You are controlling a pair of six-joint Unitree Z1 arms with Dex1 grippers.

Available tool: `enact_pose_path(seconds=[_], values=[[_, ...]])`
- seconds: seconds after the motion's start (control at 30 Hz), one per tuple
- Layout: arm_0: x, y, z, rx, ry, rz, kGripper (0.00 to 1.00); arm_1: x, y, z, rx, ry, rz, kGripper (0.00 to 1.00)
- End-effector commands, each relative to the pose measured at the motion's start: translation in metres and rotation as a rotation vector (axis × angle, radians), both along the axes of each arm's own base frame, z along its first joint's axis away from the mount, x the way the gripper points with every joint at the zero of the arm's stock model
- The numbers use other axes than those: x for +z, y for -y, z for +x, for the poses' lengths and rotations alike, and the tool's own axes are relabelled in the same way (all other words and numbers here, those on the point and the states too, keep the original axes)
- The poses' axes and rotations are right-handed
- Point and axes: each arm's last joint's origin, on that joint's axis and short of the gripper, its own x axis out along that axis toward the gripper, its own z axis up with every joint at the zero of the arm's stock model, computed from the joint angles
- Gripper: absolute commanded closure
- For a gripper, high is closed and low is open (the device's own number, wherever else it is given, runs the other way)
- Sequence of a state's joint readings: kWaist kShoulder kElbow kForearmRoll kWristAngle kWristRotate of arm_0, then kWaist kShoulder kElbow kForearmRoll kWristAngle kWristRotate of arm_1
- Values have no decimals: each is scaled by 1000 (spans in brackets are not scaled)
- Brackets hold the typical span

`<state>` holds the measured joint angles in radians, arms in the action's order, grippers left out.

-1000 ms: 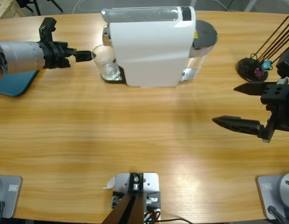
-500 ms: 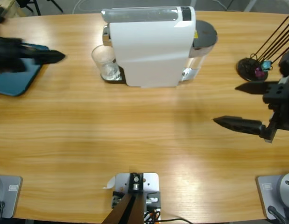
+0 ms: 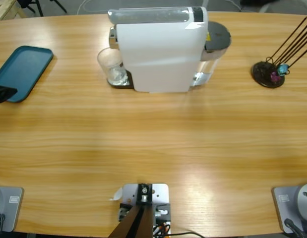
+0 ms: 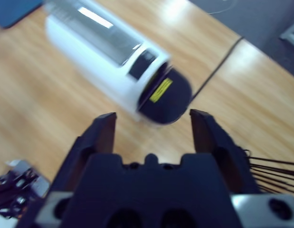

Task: Pour coffee

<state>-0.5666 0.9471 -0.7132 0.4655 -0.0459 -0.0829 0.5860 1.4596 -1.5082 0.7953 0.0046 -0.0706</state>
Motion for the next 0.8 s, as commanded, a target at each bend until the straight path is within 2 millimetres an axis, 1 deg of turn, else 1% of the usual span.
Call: enact_pose_path(seconds=[0.03, 0.1, 0.17, 0.23, 0.4, 0.47, 0.63, 0.8], values=[[-19, -2, 0, 45, 20, 11, 27, -7, -40, 75, -23, -113, -158, 1000], [-20, -3, -1, 49, 28, 5, 23, -7, -49, 87, -13, -132, -177, 1000], [-20, -4, -2, 48, 38, -1, 21, -8, -53, 93, -8, -141, -180, 1000], [-20, -5, -3, 49, 44, -6, 22, -11, -59, 96, 2, -149, -186, 1000], [-22, -6, -1, 64, 41, -5, 59, -28, -72, 104, 19, -185, -216, 1000], [-22, -5, 0, 64, 36, -2, 59, -30, -76, 107, 25, -190, -217, 1000], [-23, -4, 1, 64, 33, -1, 64, -32, -96, 103, 68, -204, -234, 1000], [-23, -4, 1, 63, 32, 0, 69, -35, -99, 99, 76, -222, -244, 1000]])
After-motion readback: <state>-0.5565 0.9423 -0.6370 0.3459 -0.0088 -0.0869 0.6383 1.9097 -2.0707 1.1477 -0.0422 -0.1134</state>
